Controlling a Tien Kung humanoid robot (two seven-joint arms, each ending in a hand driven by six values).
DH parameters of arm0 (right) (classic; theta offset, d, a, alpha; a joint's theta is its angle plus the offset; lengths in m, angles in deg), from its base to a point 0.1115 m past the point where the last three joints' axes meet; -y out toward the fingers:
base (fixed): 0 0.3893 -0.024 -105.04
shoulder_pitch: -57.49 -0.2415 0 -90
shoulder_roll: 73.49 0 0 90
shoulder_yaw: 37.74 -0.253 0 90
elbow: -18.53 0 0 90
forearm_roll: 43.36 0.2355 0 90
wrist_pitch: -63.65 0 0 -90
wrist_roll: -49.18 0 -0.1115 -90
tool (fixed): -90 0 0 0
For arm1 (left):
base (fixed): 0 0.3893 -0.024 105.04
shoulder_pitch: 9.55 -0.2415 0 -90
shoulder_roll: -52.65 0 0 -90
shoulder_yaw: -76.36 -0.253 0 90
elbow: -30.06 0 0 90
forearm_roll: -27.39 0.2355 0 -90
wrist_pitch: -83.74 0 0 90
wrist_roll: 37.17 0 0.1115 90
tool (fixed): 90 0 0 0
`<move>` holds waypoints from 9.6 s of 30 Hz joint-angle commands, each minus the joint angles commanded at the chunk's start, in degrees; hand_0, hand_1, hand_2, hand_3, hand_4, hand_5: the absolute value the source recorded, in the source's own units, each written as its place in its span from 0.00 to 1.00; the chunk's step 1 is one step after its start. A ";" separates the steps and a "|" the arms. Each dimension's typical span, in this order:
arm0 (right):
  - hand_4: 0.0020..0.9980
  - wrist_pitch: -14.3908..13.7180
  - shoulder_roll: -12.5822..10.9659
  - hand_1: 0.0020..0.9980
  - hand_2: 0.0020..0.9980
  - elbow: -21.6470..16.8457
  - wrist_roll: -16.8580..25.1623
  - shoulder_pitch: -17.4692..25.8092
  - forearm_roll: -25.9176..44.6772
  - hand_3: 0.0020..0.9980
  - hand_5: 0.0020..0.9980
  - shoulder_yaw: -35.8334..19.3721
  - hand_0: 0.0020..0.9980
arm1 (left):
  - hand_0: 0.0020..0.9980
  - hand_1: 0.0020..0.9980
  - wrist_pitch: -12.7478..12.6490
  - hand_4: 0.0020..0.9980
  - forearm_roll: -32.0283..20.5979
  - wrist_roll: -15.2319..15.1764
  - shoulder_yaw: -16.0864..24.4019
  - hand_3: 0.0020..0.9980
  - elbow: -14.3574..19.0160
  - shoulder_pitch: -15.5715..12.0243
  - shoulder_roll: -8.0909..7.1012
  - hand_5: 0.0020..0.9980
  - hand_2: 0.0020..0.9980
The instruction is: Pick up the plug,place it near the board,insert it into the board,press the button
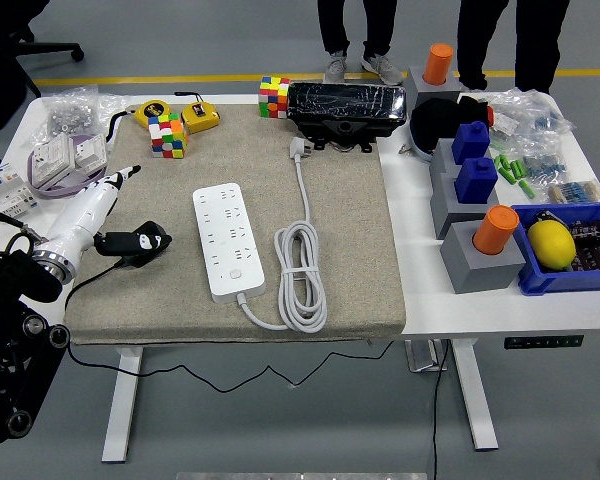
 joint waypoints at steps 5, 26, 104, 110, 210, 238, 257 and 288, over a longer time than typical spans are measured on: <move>1.00 0.00 0.02 0.70 0.71 0.00 -0.05 0.04 -0.07 0.76 1.00 -0.06 0.79 | 1.00 1.00 0.91 1.00 -1.02 -0.01 -0.54 1.00 -2.08 0.72 0.23 0.33 1.00; 1.00 -0.22 -0.08 0.70 0.71 0.00 -0.28 0.13 -0.59 0.76 1.00 -0.27 0.79 | 0.99 1.00 0.14 1.00 -2.62 -0.32 -1.34 1.00 -10.22 2.19 1.04 0.39 1.00; 1.00 -0.17 -0.61 0.70 0.71 0.00 -0.55 0.11 -1.32 0.76 1.00 -0.82 0.79 | 0.31 0.50 -6.77 1.00 2.01 2.69 -1.56 0.55 -12.49 3.80 2.52 0.05 0.54; 1.00 -0.24 -0.66 0.70 0.71 0.00 -0.65 -0.03 -1.34 0.76 1.00 -0.83 0.79 | 0.30 0.48 -6.75 1.00 2.01 2.61 -1.56 0.54 -12.62 3.89 2.47 0.05 0.52; 1.00 -0.72 -1.09 0.70 0.71 0.00 -0.90 -0.34 -1.13 0.76 1.00 -0.88 0.79 | 0.32 0.46 5.64 0.69 -17.93 -4.88 -15.15 0.54 -18.05 16.65 -4.36 0.00 0.36; 1.00 -0.79 -1.17 0.70 0.71 0.00 -1.14 -0.35 -1.25 0.76 1.00 -0.97 0.79 | 0.32 0.48 5.14 0.70 -16.65 -5.19 -15.72 0.55 -18.66 16.42 -4.81 0.00 0.39; 1.00 -0.87 -1.22 0.70 0.71 0.00 -1.16 -0.36 -1.13 0.76 1.00 -0.86 0.79 | 0.32 0.47 3.75 0.76 -15.44 -5.77 -16.42 0.54 -18.37 16.43 -5.16 0.00 0.38; 1.00 -0.87 -1.24 0.70 0.71 0.00 -1.12 -0.46 -1.00 0.76 1.00 -0.88 0.78 | 0.33 0.44 3.54 0.77 -14.81 -5.92 -17.06 0.53 -18.67 16.52 -5.20 0.00 0.37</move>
